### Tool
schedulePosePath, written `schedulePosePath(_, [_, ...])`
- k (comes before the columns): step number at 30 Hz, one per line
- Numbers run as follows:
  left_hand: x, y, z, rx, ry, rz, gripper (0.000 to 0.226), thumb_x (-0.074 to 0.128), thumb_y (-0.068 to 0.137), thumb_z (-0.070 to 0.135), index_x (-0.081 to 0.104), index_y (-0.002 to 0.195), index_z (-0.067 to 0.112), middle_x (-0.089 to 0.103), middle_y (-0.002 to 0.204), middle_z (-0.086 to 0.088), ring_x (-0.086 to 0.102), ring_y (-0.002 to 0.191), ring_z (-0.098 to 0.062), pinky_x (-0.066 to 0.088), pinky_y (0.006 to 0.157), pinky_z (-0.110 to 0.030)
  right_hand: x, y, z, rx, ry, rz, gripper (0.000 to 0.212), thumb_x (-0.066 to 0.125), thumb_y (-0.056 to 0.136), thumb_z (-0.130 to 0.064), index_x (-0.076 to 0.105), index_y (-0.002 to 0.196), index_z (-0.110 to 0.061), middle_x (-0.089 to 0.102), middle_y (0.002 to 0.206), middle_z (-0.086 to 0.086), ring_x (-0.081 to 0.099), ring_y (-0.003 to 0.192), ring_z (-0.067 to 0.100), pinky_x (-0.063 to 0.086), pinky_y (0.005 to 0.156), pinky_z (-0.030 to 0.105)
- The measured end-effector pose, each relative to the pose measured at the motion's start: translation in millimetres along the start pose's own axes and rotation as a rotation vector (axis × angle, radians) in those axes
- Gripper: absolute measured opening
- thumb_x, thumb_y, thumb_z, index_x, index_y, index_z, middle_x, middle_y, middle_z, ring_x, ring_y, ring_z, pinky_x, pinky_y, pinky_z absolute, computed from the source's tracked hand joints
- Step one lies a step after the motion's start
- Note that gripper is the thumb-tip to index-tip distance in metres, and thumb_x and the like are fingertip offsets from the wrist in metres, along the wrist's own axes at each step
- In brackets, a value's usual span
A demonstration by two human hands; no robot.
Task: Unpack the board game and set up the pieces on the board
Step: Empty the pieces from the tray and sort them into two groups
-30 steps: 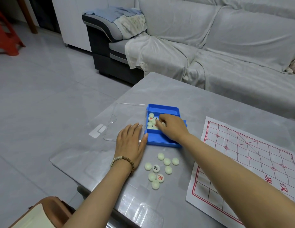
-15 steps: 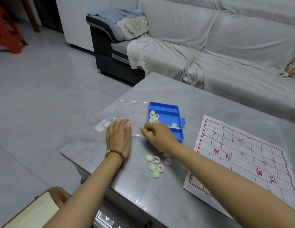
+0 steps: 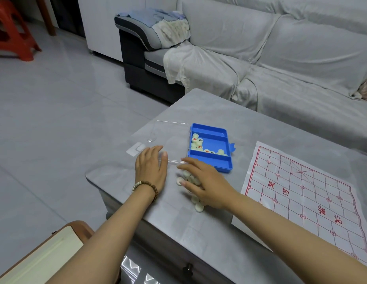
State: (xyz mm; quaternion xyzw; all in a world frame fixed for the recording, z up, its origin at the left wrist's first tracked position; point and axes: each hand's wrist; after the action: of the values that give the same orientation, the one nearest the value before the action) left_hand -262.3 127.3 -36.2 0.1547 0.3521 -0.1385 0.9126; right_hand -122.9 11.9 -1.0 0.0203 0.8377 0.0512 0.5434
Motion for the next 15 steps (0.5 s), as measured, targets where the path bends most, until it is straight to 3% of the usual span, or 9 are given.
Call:
schedulePosePath(2, [-1.0,-0.8,0.2,0.0,0.001,-0.005,0.04,0.028,0.1,0.035,0.045,0.133,0.019,0.043,0.142,0.0,0.024,0.137,-0.019,0.013,0.115,-0.032,2.8,-8.7,-3.3,-0.004,-0.038,-0.124,0.054,0.04,0.097,-0.046,0.029,0.147,-0.029,0.017,0.157,-0.011,0.015,0.142,0.005,0.011,0.114,0.021])
schedulePosePath(4, [-2.0,-1.3,0.3,-0.001,0.001,-0.005,0.04,0.028,0.1,0.034,0.044,0.134,0.019,0.043,0.142,-0.001,0.024,0.137,-0.019,0.013,0.115,-0.033,9.6,-12.5,-5.6,-0.004,-0.101,-0.225,0.06,0.033,0.098,-0.048,0.013,0.151,-0.027,0.002,0.159,-0.01,0.0,0.145,0.003,-0.001,0.114,0.019])
schedulePosePath(10, [-2.8,-1.4,2.0,-0.005,0.01,-0.012,0.041,0.028,0.1,0.034,0.044,0.134,0.019,0.042,0.142,-0.001,0.024,0.137,-0.019,0.013,0.115,-0.033,15.4,-8.6,2.7,0.062,-0.153,-0.222,0.063,0.027,0.099,-0.05,0.002,0.151,-0.026,-0.01,0.158,-0.013,-0.014,0.138,-0.007,-0.007,0.117,0.023])
schedulePosePath(15, [-0.9,-1.1,2.9,0.005,0.048,-0.024,0.042,0.027,0.1,0.035,0.043,0.135,0.018,0.042,0.143,-0.001,0.024,0.138,-0.02,0.012,0.115,-0.033,17.5,-21.3,4.4,0.047,-0.168,-0.275,0.063,0.022,0.098,-0.053,-0.005,0.15,-0.032,-0.013,0.155,-0.018,-0.018,0.14,-0.003,-0.014,0.115,0.024])
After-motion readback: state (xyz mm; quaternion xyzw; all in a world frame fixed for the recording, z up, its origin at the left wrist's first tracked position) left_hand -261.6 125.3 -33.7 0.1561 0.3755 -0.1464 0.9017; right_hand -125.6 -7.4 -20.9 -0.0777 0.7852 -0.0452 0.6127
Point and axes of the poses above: each hand's wrist, its own y-axis towards the middle knuckle, its own x-axis out of the palm, z = x × y
